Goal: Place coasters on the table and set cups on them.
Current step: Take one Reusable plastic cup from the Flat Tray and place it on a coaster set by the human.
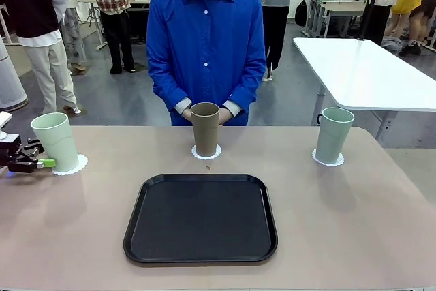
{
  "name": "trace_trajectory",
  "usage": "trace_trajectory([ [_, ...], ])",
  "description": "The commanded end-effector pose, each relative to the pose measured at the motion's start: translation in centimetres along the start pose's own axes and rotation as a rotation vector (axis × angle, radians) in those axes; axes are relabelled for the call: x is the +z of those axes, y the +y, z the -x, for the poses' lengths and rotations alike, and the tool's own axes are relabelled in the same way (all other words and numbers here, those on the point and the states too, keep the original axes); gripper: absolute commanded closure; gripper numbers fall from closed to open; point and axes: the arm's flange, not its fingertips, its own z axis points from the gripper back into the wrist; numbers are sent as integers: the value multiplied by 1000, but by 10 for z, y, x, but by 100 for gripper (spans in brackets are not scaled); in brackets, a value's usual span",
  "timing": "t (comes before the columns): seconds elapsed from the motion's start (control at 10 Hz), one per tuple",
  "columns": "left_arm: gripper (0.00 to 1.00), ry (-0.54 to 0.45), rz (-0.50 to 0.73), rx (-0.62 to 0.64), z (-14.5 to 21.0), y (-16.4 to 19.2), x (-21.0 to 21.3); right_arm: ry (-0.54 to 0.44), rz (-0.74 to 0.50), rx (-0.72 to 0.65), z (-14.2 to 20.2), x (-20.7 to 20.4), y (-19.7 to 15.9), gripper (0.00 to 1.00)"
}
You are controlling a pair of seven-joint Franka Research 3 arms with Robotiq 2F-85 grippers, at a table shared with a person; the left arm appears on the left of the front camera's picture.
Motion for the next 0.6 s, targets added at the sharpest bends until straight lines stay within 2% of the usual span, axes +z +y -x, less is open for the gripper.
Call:
trace_trajectory([
  [0.0, 0, 34, 13, 15, -1, 4, 9, -1, 7, -9, -1, 0, 1, 0],
  [0.5, 0, 80, -19, -4, -5, 8, 40, -1, 7, -9, -1, 0, 1, 0],
])
